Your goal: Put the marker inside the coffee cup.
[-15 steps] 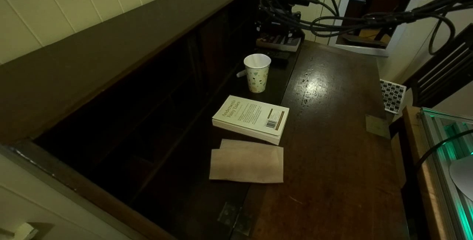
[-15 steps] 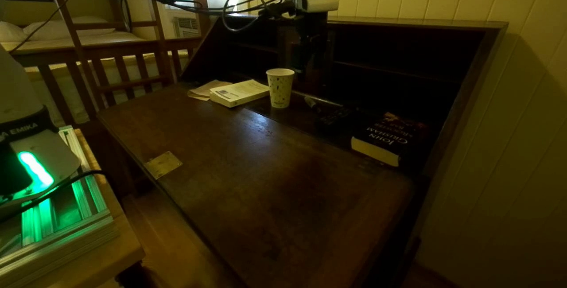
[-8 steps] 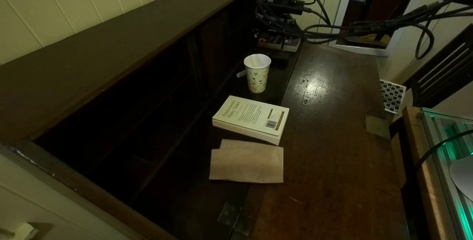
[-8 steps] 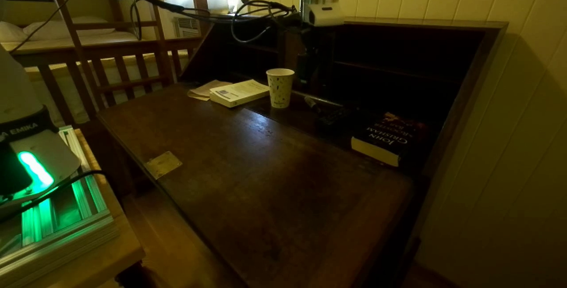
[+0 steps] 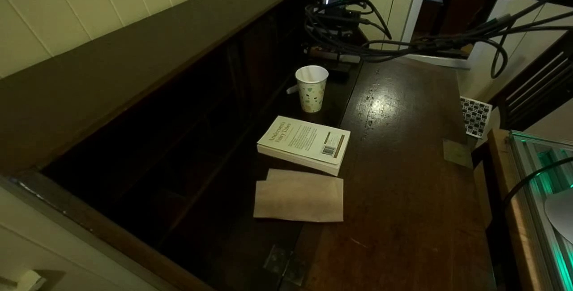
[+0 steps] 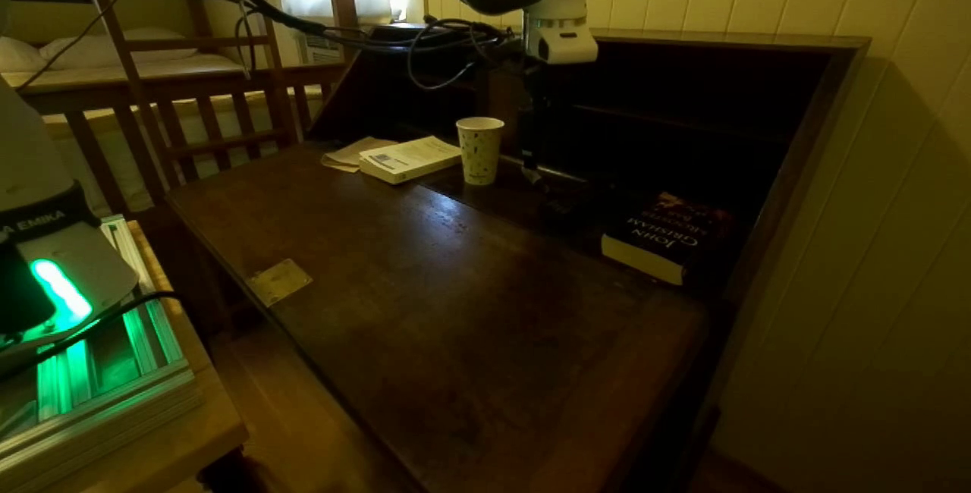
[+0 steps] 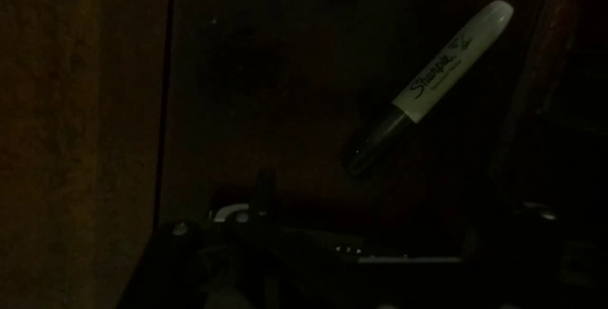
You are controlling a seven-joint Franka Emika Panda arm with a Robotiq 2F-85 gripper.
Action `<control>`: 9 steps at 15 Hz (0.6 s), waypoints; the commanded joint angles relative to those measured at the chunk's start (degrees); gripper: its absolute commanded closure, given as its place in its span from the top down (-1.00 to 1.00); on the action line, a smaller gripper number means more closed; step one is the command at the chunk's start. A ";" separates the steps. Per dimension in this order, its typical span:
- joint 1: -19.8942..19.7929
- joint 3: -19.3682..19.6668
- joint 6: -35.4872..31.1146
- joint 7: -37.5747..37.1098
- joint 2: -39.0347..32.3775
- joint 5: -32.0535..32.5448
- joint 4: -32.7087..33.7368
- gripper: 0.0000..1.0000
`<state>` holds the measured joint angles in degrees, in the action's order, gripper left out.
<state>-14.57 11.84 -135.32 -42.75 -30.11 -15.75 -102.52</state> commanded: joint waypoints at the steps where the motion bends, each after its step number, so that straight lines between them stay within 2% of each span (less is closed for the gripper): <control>1: 0.12 -0.18 -0.04 1.67 -3.32 -1.05 3.67 1.00; 9: -0.23 -1.31 -2.81 4.98 -7.16 -2.27 5.26 1.00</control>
<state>-14.26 11.33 -136.65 -40.27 -34.77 -15.92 -99.50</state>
